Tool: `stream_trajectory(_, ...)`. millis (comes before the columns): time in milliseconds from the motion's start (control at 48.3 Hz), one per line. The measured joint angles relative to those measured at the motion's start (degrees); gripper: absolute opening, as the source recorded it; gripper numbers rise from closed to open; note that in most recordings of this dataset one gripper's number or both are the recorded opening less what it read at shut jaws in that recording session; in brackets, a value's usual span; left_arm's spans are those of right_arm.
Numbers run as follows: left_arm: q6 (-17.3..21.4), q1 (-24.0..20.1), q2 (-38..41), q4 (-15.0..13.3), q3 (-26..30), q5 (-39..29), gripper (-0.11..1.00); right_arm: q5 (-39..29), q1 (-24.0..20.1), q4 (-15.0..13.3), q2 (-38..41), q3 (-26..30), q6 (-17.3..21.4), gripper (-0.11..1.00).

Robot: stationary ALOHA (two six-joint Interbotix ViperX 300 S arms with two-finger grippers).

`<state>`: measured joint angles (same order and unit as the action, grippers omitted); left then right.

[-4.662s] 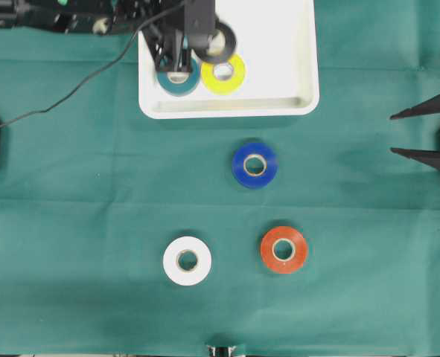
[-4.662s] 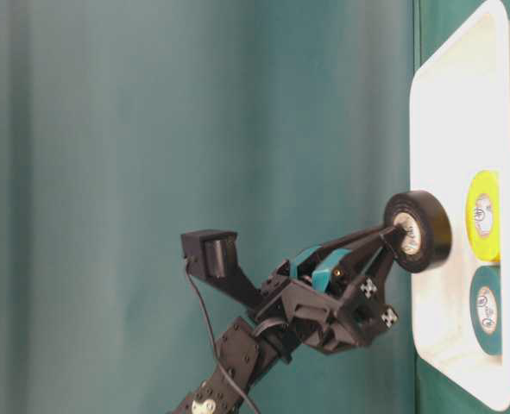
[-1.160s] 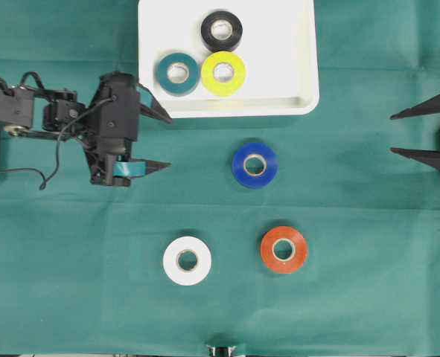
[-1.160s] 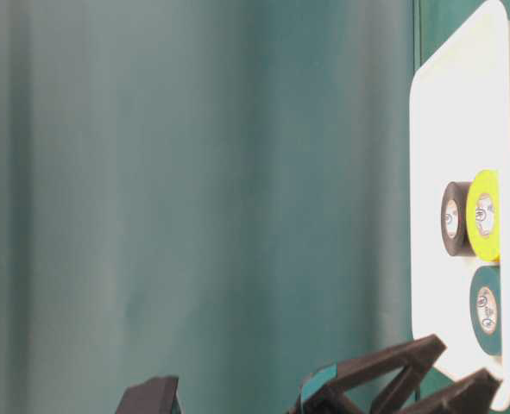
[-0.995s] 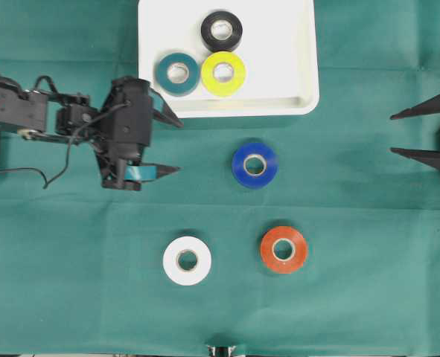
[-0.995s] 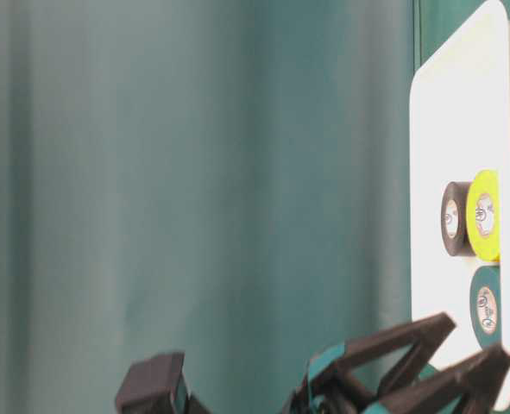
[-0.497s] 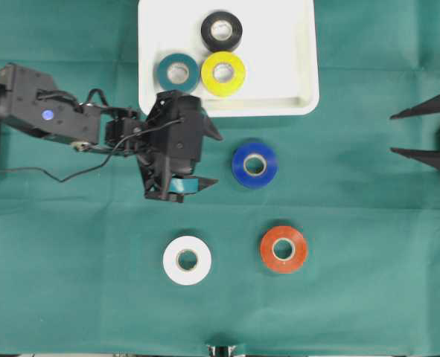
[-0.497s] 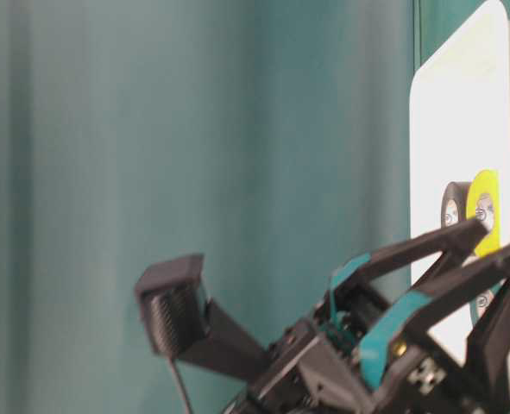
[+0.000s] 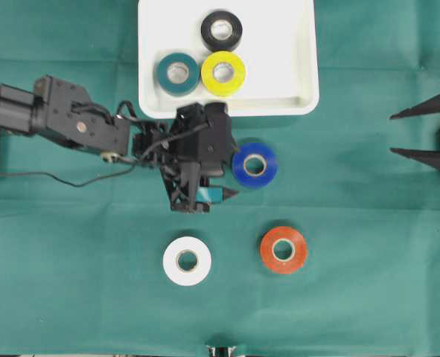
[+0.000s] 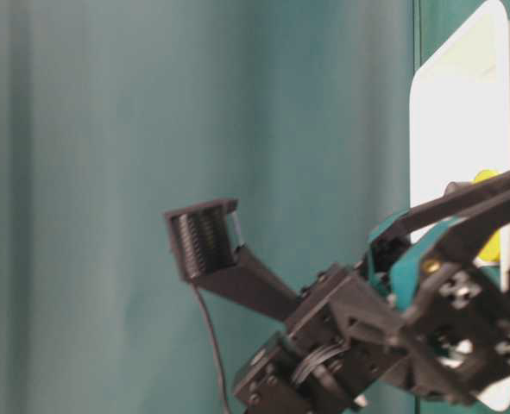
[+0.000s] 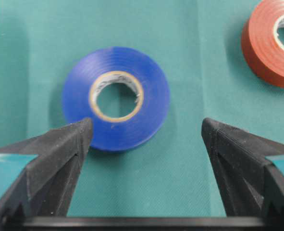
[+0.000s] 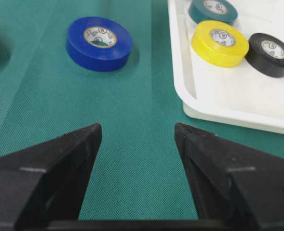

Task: Put the tape into the white case with the left arm.
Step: 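Move the left gripper to the blue roll and grip its core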

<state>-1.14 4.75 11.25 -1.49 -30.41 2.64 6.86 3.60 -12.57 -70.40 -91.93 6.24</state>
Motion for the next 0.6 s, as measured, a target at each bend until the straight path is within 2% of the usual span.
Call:
stream_trajectory(435,0.1,0.5,6.5,0.0,5.8,-0.6,0.95,0.0,0.0,0.0,0.0,0.0,-0.1,0.99)
stream_trajectory(601,0.1,0.4,8.2,0.0,7.6,-2.8,0.95,0.0,0.0,0.0,0.0,0.0,0.0,0.99)
